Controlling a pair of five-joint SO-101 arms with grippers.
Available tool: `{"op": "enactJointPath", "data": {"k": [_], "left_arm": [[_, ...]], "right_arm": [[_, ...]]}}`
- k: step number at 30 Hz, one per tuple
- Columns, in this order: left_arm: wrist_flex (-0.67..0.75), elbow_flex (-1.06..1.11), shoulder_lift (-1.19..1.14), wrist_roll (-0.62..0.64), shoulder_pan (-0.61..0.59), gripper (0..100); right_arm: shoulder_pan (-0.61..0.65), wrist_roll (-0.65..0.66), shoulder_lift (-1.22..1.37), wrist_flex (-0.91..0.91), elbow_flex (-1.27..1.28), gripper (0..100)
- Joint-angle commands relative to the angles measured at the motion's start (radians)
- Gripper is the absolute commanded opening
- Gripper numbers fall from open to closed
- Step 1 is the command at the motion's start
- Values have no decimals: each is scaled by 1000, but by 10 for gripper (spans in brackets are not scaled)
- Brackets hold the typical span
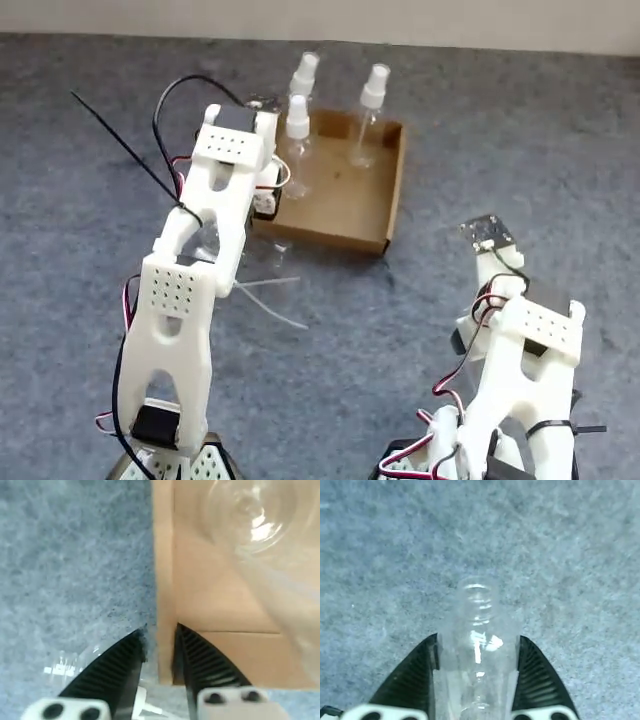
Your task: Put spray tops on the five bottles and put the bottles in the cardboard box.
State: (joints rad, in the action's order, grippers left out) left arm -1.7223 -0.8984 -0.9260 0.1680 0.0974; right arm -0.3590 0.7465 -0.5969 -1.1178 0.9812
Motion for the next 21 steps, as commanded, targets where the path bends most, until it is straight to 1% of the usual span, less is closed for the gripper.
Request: {"op": "enactJointPath", "data": {"k": [1,7,10,13,17,21], "left_arm": [[-18,-36,27,28,15,59],[-18,-10,27,37,45,61],[-14,-10,27,40,48,106],[-12,-44,35,35,39,161],[-17,-90,82,29,15,165],[-18,-94,151,-18,-18,168]], "right_arm": [[1,-8,-35,-12,-4,4],[1,-8,-35,-12,-4,4],[1,-8,-35,-12,-4,4],[1,-8,-35,-12,-4,4],[1,-8,-35,-12,-4,4],[1,-8,-35,-12,-4,4]]}}
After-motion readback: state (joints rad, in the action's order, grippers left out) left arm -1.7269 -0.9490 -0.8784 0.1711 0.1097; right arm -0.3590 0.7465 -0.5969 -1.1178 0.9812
